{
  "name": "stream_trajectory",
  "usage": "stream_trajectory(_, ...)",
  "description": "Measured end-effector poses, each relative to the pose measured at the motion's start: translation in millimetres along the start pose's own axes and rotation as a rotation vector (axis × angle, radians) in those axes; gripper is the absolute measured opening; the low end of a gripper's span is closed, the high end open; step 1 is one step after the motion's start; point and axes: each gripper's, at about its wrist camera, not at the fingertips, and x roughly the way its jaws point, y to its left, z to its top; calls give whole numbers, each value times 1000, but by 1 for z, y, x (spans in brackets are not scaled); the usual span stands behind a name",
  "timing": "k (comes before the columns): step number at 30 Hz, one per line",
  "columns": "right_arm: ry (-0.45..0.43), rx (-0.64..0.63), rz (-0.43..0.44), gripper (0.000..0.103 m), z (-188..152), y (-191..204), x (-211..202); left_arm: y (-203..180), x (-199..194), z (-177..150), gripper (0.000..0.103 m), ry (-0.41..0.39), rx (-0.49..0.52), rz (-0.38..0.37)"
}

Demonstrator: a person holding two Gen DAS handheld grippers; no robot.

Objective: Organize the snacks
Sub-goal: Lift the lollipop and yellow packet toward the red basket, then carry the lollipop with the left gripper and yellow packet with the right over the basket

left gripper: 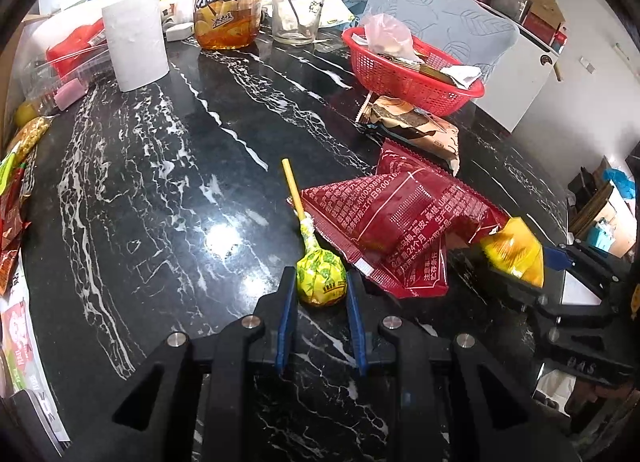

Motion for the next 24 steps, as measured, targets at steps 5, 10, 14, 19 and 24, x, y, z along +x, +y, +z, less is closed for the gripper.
stream_trajectory(5,-10,7,7,50,-3,-3,-4,2,-5,-2,23,-27,-8,9)
stream_trajectory(10,-13,36,48,49,-5,-7,-6,2,-15,0,23,-52,-16,13)
stream_trajectory(14,-9,55,70,49,-4,-10,-8,0,-25,3,23,-78,-7,13)
stream_trajectory(19,-30,60,78,49,-3,-10,-16,-3,-34,7,23,-99,-1,1)
stream_trajectory(24,-47,59,96,49,-1,-10,-28,-11,-42,10,23,-109,8,-34)
